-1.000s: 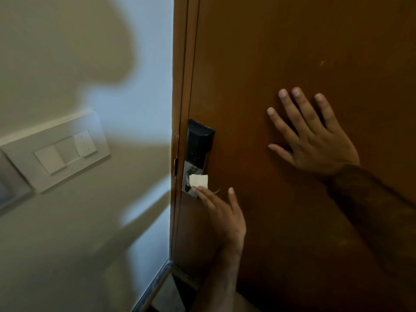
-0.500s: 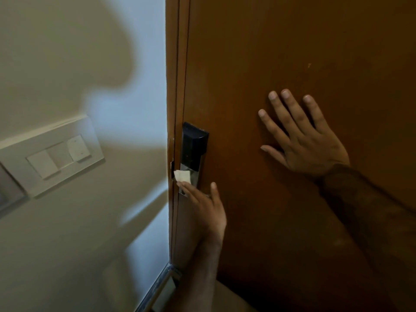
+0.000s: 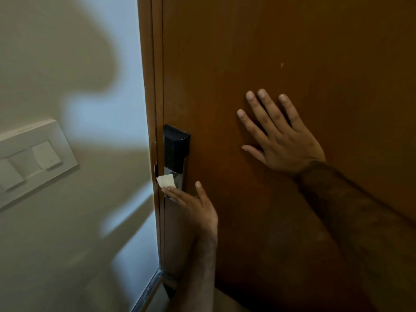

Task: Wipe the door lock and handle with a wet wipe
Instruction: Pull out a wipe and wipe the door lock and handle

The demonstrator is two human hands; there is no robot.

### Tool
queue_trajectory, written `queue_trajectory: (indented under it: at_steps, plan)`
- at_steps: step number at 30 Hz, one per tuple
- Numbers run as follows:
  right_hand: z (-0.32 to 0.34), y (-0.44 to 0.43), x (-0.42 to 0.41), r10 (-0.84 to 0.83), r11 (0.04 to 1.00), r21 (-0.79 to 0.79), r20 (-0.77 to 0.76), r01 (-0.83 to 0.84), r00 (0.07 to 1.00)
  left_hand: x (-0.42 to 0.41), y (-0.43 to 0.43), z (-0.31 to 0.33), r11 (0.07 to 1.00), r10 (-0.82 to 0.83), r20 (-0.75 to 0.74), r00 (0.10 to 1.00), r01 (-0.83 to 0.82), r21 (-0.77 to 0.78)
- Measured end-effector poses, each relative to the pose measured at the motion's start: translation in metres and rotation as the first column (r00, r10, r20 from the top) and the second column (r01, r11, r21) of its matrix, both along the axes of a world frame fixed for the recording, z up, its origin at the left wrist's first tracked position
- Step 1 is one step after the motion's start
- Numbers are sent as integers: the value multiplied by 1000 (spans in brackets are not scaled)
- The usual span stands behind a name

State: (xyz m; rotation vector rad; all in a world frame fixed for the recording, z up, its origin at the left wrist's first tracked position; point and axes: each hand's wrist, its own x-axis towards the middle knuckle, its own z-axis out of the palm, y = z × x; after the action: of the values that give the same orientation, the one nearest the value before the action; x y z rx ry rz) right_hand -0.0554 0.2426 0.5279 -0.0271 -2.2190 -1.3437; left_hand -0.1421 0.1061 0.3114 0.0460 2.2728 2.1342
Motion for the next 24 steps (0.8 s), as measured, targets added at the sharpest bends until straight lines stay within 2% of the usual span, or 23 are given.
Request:
queue_trajectory:
  at_steps: [5, 8, 11, 13, 16, 18, 22, 24]
  plan:
    - [0, 3, 0, 15, 1000, -12, 1, -15, 1000, 59, 6, -13, 992, -121, -74, 990, 117, -47]
    - [-2, 3, -1, 16, 1000, -16, 1, -16, 1000, 20, -3, -15, 995, -80, -121, 989, 73, -63]
    - [-2, 3, -2, 21, 999, -27, -3, -21, 1000, -7, -3, -7, 1000, -17, -46, 999, 16, -14]
    - [-3, 4, -2, 25, 999, -27, -5, -25, 1000, 13, 1, -2, 999, -12, -32, 999, 11, -39]
    - [-2, 5, -2, 25, 999, -35, -1, -25, 1000, 54, 7, -9, 993, -100, -88, 991, 94, -73]
    - [-2, 4, -1, 23, 999, -31, 0, -23, 1000, 45, 4, -15, 992, -78, -133, 988, 63, -110]
    - [-3, 4, -1, 25, 999, -24, -2, -25, 1000, -12, -6, -12, 997, -61, -43, 997, 59, -52]
    - [-3, 4, -1, 29, 999, -28, -7, -30, 1000, -12, -5, -8, 998, -36, -26, 999, 34, -53]
